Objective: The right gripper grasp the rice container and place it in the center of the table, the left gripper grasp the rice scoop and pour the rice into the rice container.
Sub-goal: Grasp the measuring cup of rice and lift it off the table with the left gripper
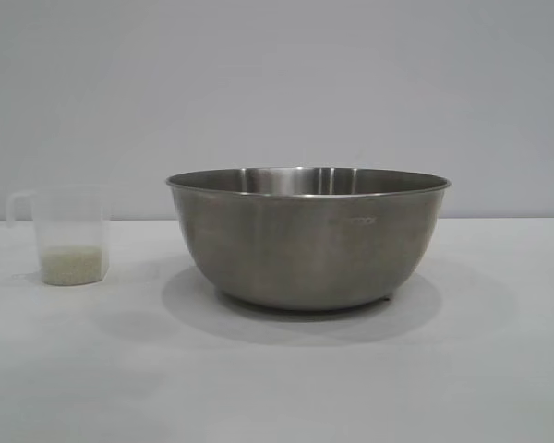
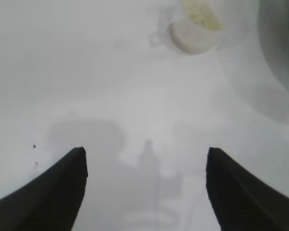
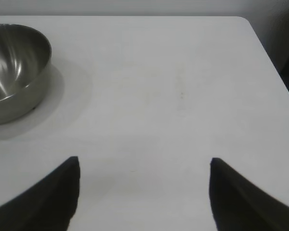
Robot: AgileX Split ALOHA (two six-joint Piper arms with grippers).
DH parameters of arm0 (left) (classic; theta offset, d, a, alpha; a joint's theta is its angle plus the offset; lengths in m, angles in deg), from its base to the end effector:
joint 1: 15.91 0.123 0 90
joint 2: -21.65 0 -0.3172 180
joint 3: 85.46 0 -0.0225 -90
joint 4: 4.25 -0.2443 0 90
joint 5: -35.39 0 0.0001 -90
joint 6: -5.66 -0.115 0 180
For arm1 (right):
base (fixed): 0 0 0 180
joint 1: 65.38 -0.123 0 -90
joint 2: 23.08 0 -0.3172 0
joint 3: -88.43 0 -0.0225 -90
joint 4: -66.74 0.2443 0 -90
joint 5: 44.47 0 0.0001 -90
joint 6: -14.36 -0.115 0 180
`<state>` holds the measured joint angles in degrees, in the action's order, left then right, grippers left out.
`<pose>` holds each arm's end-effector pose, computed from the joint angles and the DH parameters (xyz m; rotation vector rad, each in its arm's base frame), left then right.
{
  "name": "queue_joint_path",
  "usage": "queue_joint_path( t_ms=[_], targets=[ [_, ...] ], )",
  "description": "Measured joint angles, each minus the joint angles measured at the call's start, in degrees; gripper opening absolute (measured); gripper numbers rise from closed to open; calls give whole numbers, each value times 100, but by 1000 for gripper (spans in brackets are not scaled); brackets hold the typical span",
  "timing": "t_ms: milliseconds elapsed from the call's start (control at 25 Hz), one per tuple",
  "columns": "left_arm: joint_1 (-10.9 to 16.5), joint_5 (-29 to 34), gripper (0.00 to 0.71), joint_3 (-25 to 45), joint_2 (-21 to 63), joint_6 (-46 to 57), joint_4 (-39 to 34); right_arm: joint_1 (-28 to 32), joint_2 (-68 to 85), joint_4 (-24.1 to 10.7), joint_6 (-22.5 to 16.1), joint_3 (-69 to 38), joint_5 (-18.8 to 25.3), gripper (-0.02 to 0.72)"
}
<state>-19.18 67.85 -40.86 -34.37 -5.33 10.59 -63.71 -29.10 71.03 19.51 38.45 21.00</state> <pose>0.1501 -0.0244 0.2865 0.1039 2.3050 -0.2026 -0.0274 0.0086 0.2517 -0.0718 2.1164 0.0199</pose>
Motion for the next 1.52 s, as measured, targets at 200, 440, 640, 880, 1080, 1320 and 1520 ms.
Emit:
queue_joint_path(
  t_ms=[200,440,640,880,1080,1320,1520],
  targets=[
    [0,-444,468,330,551,-117,352,0,0,0,0,0,0,479],
    [0,-1261,468,708,630,-869,1418,0,0,0,0,0,0,479],
    [0,-1942,468,862,620,-1624,2242,0,0,0,0,0,0,479],
    [0,-2172,468,990,173,-1843,2411,0,0,0,0,0,0,479],
    [0,-2622,468,990,-315,-1918,2441,0,0,0,0,0,0,479],
    [0,-3364,468,1120,-878,-1932,2455,0,0,0,0,0,0,479],
    [-290,-4246,468,1426,-1347,-1840,2407,0,0,0,0,0,0,479]
  ],
)
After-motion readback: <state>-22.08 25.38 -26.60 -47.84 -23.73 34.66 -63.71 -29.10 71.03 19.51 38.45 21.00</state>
